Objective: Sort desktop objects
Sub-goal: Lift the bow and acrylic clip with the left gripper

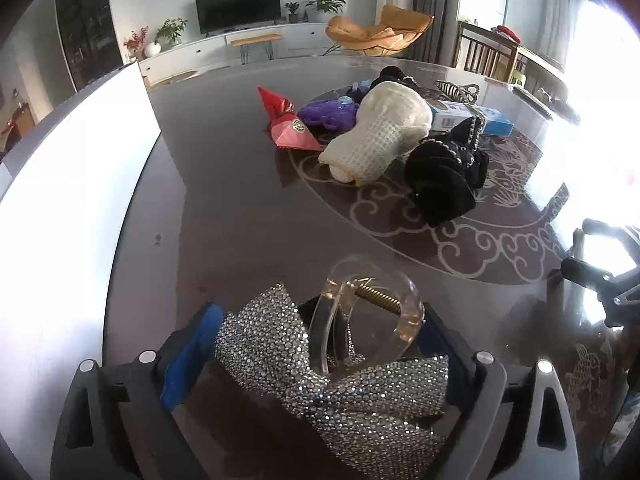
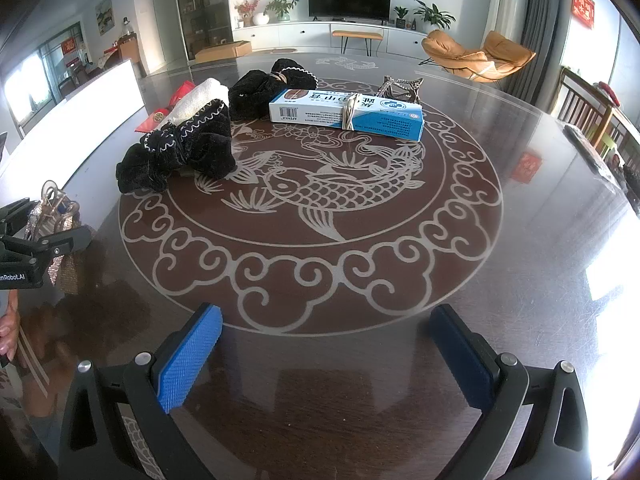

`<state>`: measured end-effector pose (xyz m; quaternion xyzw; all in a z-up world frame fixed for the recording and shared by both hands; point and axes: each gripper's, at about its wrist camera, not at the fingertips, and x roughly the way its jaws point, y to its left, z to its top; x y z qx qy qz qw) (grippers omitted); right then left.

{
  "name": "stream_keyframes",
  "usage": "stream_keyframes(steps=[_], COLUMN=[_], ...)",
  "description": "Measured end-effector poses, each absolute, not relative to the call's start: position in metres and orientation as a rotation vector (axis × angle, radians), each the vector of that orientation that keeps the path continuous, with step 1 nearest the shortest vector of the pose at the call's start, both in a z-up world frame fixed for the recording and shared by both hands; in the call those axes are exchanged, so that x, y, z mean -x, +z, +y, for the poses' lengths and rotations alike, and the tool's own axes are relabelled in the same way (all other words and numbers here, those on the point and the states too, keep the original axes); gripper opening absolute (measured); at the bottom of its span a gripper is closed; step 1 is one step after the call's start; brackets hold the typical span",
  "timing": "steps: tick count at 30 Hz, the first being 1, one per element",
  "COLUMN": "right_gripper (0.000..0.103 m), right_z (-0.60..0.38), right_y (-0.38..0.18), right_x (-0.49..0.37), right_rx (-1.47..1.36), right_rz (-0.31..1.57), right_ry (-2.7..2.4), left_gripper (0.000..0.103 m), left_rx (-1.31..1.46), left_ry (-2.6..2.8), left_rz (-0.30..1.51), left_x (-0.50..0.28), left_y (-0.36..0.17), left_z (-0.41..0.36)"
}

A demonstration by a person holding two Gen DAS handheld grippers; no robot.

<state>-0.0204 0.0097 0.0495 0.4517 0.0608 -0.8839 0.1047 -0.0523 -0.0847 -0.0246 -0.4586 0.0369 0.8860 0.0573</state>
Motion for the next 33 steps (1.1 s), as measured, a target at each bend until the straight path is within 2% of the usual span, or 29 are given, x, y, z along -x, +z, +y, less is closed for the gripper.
stream_keyframes(steps=[13, 33], right_gripper=[0.103, 0.103], right_z=[0.0103, 0.0102], right_y=[0.0497, 0.05], right_x=[0.0203, 0.0198], right_rx=[-1.332, -1.331], right_rz=[0.179, 0.179], right_ry=[-2.606, -2.606], left_gripper=[0.103, 0.103], left_rx=[1.412, 1.416], left_ry=[2.691, 2.691], left_rz=[0.103, 0.101], left_x=[0.0523, 0.0524], left_y=[-0.0273, -0.0282], left_z=[-0.0853, -0.0855])
